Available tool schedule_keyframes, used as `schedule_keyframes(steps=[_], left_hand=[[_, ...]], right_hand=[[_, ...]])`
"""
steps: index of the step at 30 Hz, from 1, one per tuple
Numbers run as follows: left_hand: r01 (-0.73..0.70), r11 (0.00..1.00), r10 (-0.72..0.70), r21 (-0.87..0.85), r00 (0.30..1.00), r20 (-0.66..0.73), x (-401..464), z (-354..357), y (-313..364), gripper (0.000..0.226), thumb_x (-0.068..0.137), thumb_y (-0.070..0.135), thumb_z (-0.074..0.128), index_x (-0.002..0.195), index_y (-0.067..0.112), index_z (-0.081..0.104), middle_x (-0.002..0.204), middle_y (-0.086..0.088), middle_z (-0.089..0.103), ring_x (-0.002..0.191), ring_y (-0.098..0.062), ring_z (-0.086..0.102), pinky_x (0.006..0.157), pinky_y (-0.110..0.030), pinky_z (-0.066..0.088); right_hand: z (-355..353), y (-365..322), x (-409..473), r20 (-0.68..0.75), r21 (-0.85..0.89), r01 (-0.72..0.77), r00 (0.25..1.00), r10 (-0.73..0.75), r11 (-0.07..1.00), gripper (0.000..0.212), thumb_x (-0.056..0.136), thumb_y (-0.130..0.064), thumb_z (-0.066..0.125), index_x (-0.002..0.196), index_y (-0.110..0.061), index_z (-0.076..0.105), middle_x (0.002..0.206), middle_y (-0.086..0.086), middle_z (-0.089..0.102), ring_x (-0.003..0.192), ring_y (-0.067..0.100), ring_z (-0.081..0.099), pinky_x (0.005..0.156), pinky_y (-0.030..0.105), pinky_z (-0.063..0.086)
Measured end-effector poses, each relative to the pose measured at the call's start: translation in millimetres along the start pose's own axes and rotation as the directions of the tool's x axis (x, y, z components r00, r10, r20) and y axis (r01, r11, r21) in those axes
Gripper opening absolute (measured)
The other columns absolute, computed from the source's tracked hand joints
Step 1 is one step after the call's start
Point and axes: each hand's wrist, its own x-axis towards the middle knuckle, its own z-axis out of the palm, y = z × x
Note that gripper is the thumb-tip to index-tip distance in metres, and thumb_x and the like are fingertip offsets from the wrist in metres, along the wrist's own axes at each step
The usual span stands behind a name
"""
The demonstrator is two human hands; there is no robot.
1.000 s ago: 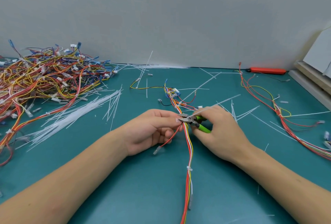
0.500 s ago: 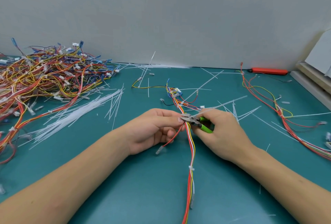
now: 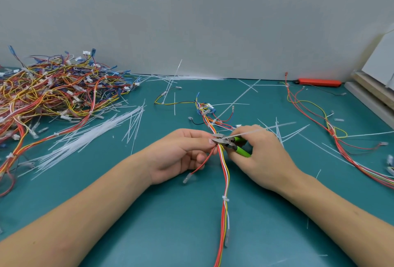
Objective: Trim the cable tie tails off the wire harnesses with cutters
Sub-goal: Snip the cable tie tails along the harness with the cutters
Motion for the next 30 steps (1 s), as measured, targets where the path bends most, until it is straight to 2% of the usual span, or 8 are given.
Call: schedule_keyframes(steps=[6, 10, 12, 16, 20, 25, 28, 30], left_hand=[[-0.002, 1.000, 0.002, -0.011, 1.000, -0.010, 0.5, -0.2, -0.8, 0.010, 0.089, 0.018, 0.069, 0.096, 0.013, 0.074, 0.081, 0.000, 0.067, 0.053, -0.004, 0.049, 0.057, -0.020, 0.046], [-0.001, 1.000, 0.001, 0.001, 1.000, -0.015, 0.8, 0.8, -0.9, 0.011, 0.088, 0.020, 0.071, 0.096, 0.014, 0.075, 0.081, 0.000, 0.067, 0.053, -0.004, 0.048, 0.057, -0.020, 0.046], [0.000, 1.000, 0.000, 0.006, 1.000, -0.012, 0.7, 1.1, -0.4, 0.010, 0.088, 0.020, 0.070, 0.095, 0.015, 0.076, 0.082, 0.000, 0.067, 0.053, -0.004, 0.049, 0.058, -0.020, 0.046], [-0.003, 1.000, 0.003, -0.010, 1.000, -0.014, -1.2, 1.5, 0.3, 0.011, 0.089, 0.019, 0.070, 0.098, 0.013, 0.075, 0.083, -0.001, 0.068, 0.054, -0.005, 0.049, 0.057, -0.020, 0.046], [0.001, 0.999, -0.002, -0.051, 1.000, -0.019, -1.0, 1.6, 1.2, 0.011, 0.094, 0.015, 0.068, 0.102, 0.009, 0.074, 0.085, -0.003, 0.071, 0.055, -0.007, 0.051, 0.058, -0.019, 0.048], [0.007, 0.999, -0.009, -0.048, 0.999, -0.033, -0.9, 2.4, 1.3, 0.015, 0.087, 0.018, 0.071, 0.098, 0.009, 0.075, 0.085, -0.004, 0.072, 0.055, -0.007, 0.053, 0.057, -0.019, 0.049], [0.010, 1.000, -0.011, -0.024, 0.999, -0.031, -0.4, 2.7, 0.7, 0.012, 0.087, 0.019, 0.071, 0.094, 0.013, 0.078, 0.084, -0.002, 0.071, 0.055, -0.006, 0.053, 0.058, -0.018, 0.049], [0.009, 1.000, -0.009, -0.011, 1.000, -0.024, -0.2, 2.6, 0.7, 0.011, 0.087, 0.020, 0.071, 0.093, 0.015, 0.078, 0.083, -0.001, 0.071, 0.055, -0.005, 0.053, 0.058, -0.018, 0.048]], right_hand=[[1.0, -0.2, -1.4, -0.006, 0.007, -0.035, 0.999, 0.035, 0.999, 0.022, 0.086, -0.023, 0.072, 0.070, -0.021, 0.056, 0.063, -0.007, 0.050, 0.065, 0.014, 0.047, 0.058, 0.032, 0.038], [0.7, -0.1, -1.7, 0.007, -0.052, -0.099, 0.995, 0.099, 0.994, 0.029, 0.080, -0.039, 0.062, 0.065, -0.020, 0.046, 0.055, -0.002, 0.043, 0.056, 0.017, 0.038, 0.050, 0.032, 0.029], [1.4, -0.6, -2.6, 0.001, -0.062, -0.097, 0.995, 0.097, 0.993, 0.027, 0.079, -0.040, 0.060, 0.065, -0.019, 0.048, 0.053, -0.002, 0.043, 0.055, 0.017, 0.038, 0.050, 0.032, 0.030], [1.1, 0.2, -3.6, -0.030, 0.004, -0.049, 0.998, 0.050, 0.999, 0.024, 0.088, -0.028, 0.072, 0.070, -0.020, 0.059, 0.061, -0.006, 0.051, 0.063, 0.016, 0.047, 0.057, 0.033, 0.039], [1.6, 0.5, -0.4, -0.025, 0.001, -0.015, 1.000, 0.015, 1.000, 0.021, 0.091, -0.031, 0.068, 0.075, -0.017, 0.065, 0.067, -0.005, 0.054, 0.071, 0.016, 0.051, 0.062, 0.031, 0.042], [0.4, 1.1, -1.2, -0.010, 0.019, -0.014, 1.000, 0.014, 1.000, 0.017, 0.091, -0.027, 0.070, 0.077, -0.018, 0.067, 0.068, -0.005, 0.056, 0.071, 0.015, 0.052, 0.061, 0.031, 0.041], [-0.3, -0.6, -0.9, 0.007, 0.006, -0.021, 1.000, 0.021, 1.000, 0.022, 0.088, -0.035, 0.062, 0.080, -0.015, 0.068, 0.070, -0.002, 0.058, 0.071, 0.018, 0.053, 0.064, 0.037, 0.045], [-1.1, -1.4, -0.6, 0.018, 0.006, -0.016, 1.000, 0.015, 1.000, 0.020, 0.087, -0.032, 0.062, 0.079, -0.015, 0.067, 0.070, -0.002, 0.056, 0.071, 0.020, 0.052, 0.065, 0.041, 0.046]])
